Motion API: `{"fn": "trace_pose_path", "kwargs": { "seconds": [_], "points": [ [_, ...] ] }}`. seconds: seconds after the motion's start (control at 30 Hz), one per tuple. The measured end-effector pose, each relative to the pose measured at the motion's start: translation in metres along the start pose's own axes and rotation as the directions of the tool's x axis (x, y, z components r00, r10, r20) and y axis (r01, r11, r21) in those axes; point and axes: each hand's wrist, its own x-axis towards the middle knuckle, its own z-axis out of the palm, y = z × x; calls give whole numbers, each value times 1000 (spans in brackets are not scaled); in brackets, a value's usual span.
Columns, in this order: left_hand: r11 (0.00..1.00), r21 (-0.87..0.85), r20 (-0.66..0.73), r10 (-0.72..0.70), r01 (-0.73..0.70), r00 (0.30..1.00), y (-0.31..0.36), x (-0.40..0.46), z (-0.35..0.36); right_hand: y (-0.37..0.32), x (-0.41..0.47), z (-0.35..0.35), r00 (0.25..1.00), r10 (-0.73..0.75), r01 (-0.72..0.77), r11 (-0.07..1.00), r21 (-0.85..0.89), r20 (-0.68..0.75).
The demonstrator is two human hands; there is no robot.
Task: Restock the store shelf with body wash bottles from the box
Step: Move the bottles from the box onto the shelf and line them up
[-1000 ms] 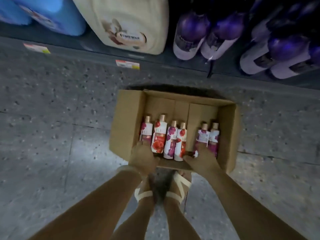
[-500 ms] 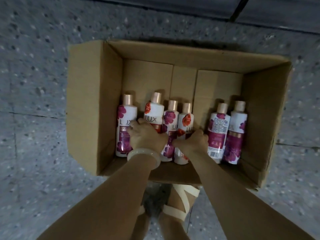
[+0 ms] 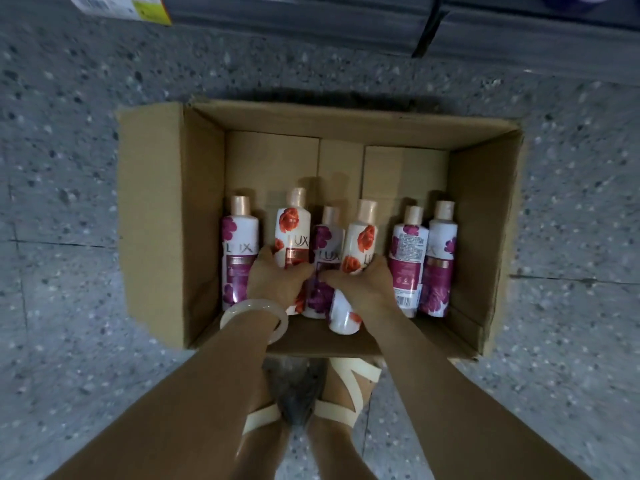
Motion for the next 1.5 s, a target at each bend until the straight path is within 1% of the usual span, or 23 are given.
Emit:
{"fn": "trace_pose_path", "kwargs": {
  "seconds": [0.1, 0.17, 0.3, 0.4, 0.47, 0.5, 0.6, 0.67, 0.73, 0.87, 1.0, 1.1, 1.23, 1.27, 1.37, 1.5],
  "points": [
    [993, -119, 6, 10, -10, 1000, 12, -32, -19, -17, -34, -20, 993, -90, 93, 995, 36, -71],
    [982, -182, -6, 46, -46, 999, 28, -62, -34, -34, -64, -38, 984, -126, 135, 988, 69, -126],
    [951, -203, -76, 224, -235, 972, 76, -133, -67, -80, -133, -77, 963, -214, 233, 966, 109, -162],
    [926, -199, -37, 319, -320, 947, 119, -193, -96, -118, -195, -108, 923, -339, 358, 930, 80, -180],
    [899, -231, -6, 382, -373, 924, 143, -234, -113, -137, -232, -127, 909, -377, 394, 916, 75, -179],
    [881, -235, 3, 424, -412, 906, 154, -256, -123, -146, -254, -137, 895, -398, 419, 905, 76, -201],
    [806, -208, -13, 564, -554, 826, 188, -322, -151, -169, -319, -169, 822, -490, 521, 853, 34, -289],
    [756, -199, -14, 634, -623, 774, 205, -363, -169, -182, -364, -191, 785, -513, 566, 822, 64, -348],
    [702, -182, 7, 701, -688, 713, 218, -403, -184, -192, -406, -214, 729, -541, 621, 781, 73, -419],
    [597, -195, 17, 796, -778, 605, 239, -481, -207, -201, -488, -250, 637, -586, 704, 708, 66, -501],
    [477, -207, 24, 875, -854, 483, 262, -568, -221, -202, -572, -278, 560, -578, 745, 665, 54, -593],
    [369, -208, 14, 927, -906, 375, 280, -630, -228, -203, -626, -303, 501, -561, 771, 635, 45, -659],
    [248, -210, 53, 969, -946, 243, 294, -704, -226, -203, -689, -343, 406, -538, 812, 583, 22, -739],
    [227, -216, 56, 974, -950, 220, 296, -720, -224, -201, -703, -354, 389, -530, 820, 572, 21, -754],
    [192, -251, 66, 981, -949, 181, 303, -765, -211, -192, -742, -390, 340, -511, 842, 539, 14, -790],
    [120, -267, 72, 992, -956, 105, 314, -830, -178, -175, -784, -456, 263, -513, 877, 481, -20, -817]
  ]
}}
